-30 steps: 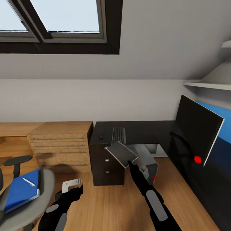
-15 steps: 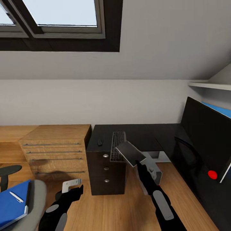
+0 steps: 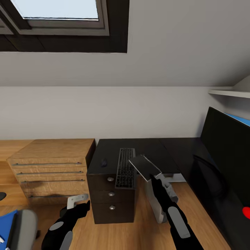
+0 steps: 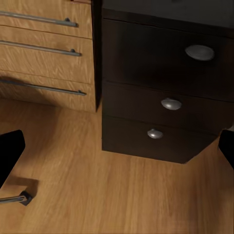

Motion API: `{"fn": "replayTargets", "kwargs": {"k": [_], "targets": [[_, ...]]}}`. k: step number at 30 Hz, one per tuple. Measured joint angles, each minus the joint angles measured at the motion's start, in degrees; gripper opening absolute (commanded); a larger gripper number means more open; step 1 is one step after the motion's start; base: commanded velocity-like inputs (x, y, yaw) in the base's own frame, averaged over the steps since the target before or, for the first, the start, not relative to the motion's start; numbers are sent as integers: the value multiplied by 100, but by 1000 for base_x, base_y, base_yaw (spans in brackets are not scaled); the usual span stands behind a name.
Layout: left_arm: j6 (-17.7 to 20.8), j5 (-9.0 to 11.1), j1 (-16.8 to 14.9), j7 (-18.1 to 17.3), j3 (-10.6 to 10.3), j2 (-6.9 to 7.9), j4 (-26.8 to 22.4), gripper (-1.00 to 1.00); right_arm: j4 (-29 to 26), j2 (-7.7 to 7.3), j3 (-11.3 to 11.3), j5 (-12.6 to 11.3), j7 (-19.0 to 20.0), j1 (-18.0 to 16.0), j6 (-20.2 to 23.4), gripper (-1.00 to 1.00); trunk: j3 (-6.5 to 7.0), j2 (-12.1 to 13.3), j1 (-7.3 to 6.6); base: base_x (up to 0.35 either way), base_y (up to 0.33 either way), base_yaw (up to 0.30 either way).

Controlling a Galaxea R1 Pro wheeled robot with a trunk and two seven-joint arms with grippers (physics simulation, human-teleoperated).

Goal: In the bedroom, organize the workspace by keeping the computer under the desk, ensuring the monitor is on the desk, placing the keyboard on the desk next to the monitor, placing the mouse on the desk next to the keyboard, moving the folder from the swivel chair onto the desk next to the mouse, stacking the notebook on top of the folder with the pen on top of the notebook, and positioning the swivel chair next to the desk.

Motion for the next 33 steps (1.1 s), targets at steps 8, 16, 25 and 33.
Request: {"fn": "replayTargets", "kwargs": {"k": [8, 16, 25, 33], "targets": [[-66, 5, 191, -14, -2, 0, -95, 100, 57, -28, -335, -2, -427, 0, -4, -100, -1, 0, 0, 320, -1, 0], [-69, 6, 194, -16, 2, 0, -97, 100, 115, -37, -600, -1, -533, -7, -4, -100, -1, 0, 0, 309, -13, 0], [-21, 8, 194, -16, -4, -5, -97, 100, 308, -133, -786, -7, -569, -18, -71, -100, -1, 0, 2, 230, -114, 0], [0, 9, 194, -9, -35, -36, -97, 100, 348, -142, -917, -6, -572, -26, -184, -100, -18, -39, 25, 18, -11, 0]]}}
